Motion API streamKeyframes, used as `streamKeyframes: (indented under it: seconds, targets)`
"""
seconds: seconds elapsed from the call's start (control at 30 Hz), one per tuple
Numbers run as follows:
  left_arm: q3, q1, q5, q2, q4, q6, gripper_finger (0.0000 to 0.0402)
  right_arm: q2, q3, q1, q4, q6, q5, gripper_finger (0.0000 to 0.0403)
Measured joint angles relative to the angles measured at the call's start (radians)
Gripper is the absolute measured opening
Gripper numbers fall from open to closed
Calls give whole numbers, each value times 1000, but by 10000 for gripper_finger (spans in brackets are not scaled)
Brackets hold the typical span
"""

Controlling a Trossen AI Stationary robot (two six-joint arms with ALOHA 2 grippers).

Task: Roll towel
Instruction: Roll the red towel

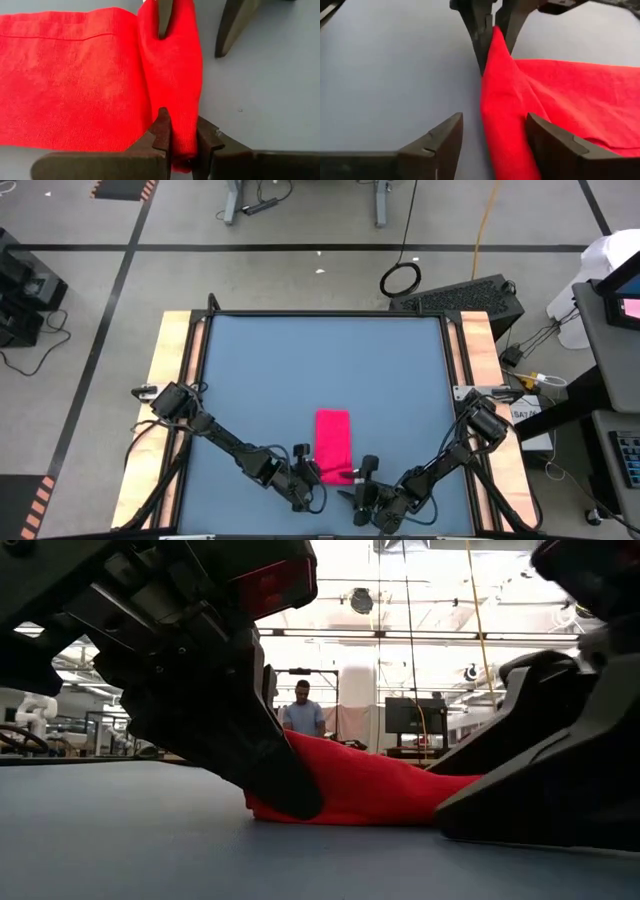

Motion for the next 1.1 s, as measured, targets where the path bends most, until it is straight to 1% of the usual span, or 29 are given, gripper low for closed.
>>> streamKeyframes:
  seconds: [0.17, 0.23, 0.37, 0.47, 0.53, 0.6, 0.67, 0.73, 0.83, 0.97, 1.03, 1.1]
  targets:
    - [-1, -4, -1, 0, -1, 1, 40, 0, 0, -14, -12, 14, -15, 186]
    - [-1, -4, -1, 0, -5, 2, 40, 1, 0, -14, 9, -21, -13, 182]
    - [0, -5, -1, 0, -6, 3, 41, 3, 0, 6, 69, -133, 46, 191]
    - [-1, -5, -1, 0, -6, 19, 41, 4, 0, 21, 68, -150, 101, 209]
    - [-1, -5, -1, 0, -6, 19, 41, 4, 1, 23, 36, -127, 105, 222]
    - [-1, -5, -1, 0, -6, 19, 41, 4, 1, 17, 1, -65, 92, 232]
    - [-1, -5, -1, 0, -5, 20, 41, 2, 1, 2, -33, -10, 38, 236]
    - [-1, -5, -1, 0, -4, 20, 41, 2, 0, -13, -54, 32, -11, 232]
    - [-1, -5, -1, 0, -4, 22, 41, 2, 0, -25, -62, 42, -31, 217]
    - [-1, -5, 0, 0, -4, 28, 41, 2, 0, -16, -32, -7, 8, 208]
    - [-1, -5, 0, 0, -5, 29, 41, 3, 0, -6, -17, -33, 56, 212]
    - [-1, -6, 0, 0, -5, 29, 41, 3, 0, -4, -20, -30, 69, 221]
